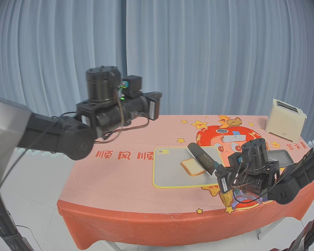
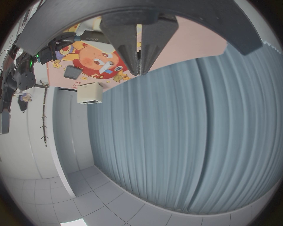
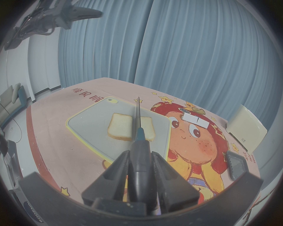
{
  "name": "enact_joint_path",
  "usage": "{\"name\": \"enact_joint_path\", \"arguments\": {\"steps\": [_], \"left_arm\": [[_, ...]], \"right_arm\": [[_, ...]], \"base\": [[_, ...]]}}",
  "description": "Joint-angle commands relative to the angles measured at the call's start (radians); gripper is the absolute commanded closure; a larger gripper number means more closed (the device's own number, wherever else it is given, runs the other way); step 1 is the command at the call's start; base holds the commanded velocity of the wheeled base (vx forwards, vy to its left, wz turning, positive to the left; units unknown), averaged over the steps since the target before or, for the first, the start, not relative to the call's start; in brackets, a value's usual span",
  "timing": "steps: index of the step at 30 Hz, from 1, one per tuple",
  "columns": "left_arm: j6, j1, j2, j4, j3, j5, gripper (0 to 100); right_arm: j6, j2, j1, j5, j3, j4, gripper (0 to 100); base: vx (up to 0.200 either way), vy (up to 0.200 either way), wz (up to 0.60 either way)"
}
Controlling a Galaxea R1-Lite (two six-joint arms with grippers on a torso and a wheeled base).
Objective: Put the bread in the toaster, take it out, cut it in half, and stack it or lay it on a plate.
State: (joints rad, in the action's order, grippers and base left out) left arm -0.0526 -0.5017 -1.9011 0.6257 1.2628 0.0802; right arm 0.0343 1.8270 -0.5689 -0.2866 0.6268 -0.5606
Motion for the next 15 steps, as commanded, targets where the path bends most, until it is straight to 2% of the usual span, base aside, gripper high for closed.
{"name": "enact_joint_path", "arguments": {"steps": [1, 5, 10, 13, 15], "left_arm": [[-0.02, 0.144, 0.292, -0.008, -0.201, -0.011, 100], [-0.02, 0.209, 0.405, 0.008, -0.388, -0.013, 100], [-0.012, 0.241, 0.533, 0.057, -0.591, -0.028, 100], [-0.021, 0.298, 0.609, 0.114, -0.701, -0.027, 100], [-0.027, 0.304, 0.652, 0.15, -0.783, -0.023, 100]], "right_arm": [[0.001, 0.009, 0.0, 0.0, -0.007, -0.019, 100], [0.003, 0.005, 0.0, 0.0, -0.009, -0.019, 100], [0.003, -0.002, 0.0, 0.0, -0.007, -0.019, 100], [0.003, -0.003, 0.0, 0.0, -0.009, -0.019, 100], [0.003, -0.003, 0.0, 0.0, -0.007, -0.021, 100]], "base": [[0.0, 0.0, 0.0], [0.0, 0.0, 0.0], [0.0, 0.0, 0.0], [0.0, 0.0, 0.0], [0.0, 0.0, 0.0]]}}
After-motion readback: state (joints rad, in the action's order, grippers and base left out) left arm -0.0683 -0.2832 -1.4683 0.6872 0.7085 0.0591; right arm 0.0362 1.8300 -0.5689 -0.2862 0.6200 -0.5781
